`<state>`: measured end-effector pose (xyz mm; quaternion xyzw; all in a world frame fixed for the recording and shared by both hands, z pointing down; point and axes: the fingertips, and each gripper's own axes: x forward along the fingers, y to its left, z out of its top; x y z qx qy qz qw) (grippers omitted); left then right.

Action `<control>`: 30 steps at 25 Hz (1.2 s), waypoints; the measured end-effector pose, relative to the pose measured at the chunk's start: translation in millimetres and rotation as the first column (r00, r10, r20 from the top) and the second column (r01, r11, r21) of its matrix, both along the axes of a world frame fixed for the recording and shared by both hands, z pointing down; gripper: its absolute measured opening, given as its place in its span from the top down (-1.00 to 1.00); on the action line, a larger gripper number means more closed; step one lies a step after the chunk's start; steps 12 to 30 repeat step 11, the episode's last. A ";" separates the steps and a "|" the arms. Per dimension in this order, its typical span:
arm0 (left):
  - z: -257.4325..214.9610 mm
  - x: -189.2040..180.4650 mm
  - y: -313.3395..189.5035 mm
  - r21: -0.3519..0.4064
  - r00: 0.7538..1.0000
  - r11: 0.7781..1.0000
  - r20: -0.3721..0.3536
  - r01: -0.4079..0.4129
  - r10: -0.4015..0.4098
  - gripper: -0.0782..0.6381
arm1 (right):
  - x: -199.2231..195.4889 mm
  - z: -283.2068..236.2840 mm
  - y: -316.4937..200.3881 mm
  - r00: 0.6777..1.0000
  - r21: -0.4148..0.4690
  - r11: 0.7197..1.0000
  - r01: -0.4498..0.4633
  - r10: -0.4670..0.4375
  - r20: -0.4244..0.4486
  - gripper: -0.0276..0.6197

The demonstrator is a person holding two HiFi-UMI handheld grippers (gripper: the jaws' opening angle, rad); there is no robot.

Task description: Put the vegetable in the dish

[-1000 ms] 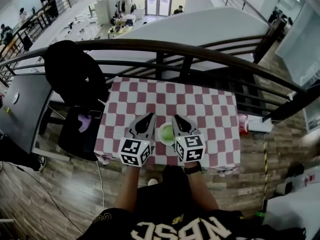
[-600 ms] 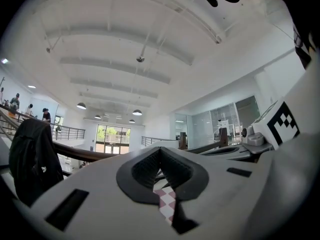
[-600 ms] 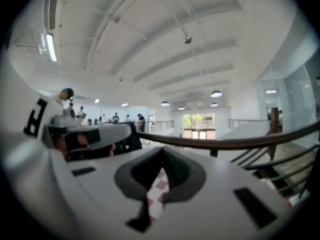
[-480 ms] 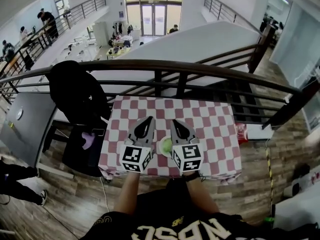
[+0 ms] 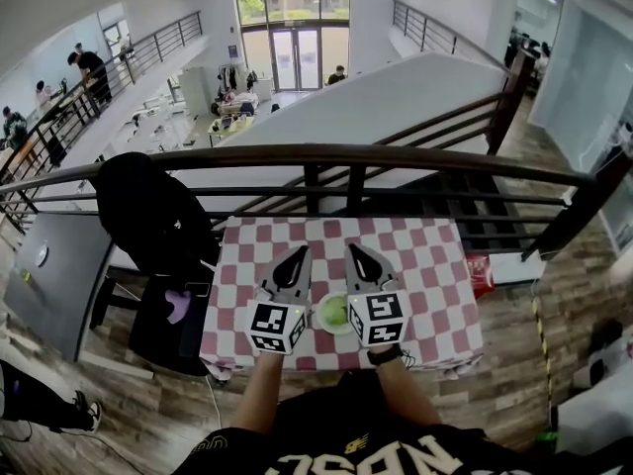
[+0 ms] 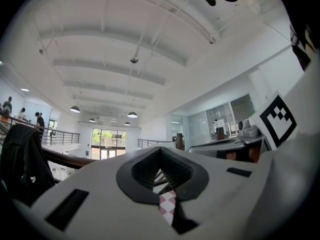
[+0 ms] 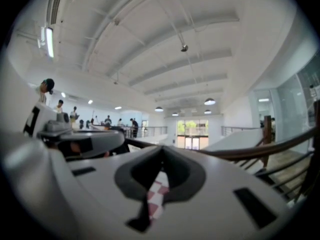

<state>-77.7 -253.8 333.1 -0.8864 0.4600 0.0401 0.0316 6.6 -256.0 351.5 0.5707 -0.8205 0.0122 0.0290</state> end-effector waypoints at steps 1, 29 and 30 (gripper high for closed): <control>-0.7 1.0 -4.0 0.000 1.000 1.000 -0.003 0.000 0.000 0.73 | 1.6 -0.4 -4.0 1.000 -0.002 1.000 -0.003 0.003 -0.003 0.87; 23.8 10.0 -43.2 -0.056 1.000 0.998 -0.015 0.020 -0.021 0.73 | 17.9 22.5 -42.4 1.000 -0.058 0.998 -0.005 0.004 -0.022 0.87; 23.8 10.0 -43.2 -0.056 1.000 0.998 -0.015 0.020 -0.021 0.73 | 17.9 22.5 -42.4 1.000 -0.058 0.998 -0.005 0.004 -0.022 0.87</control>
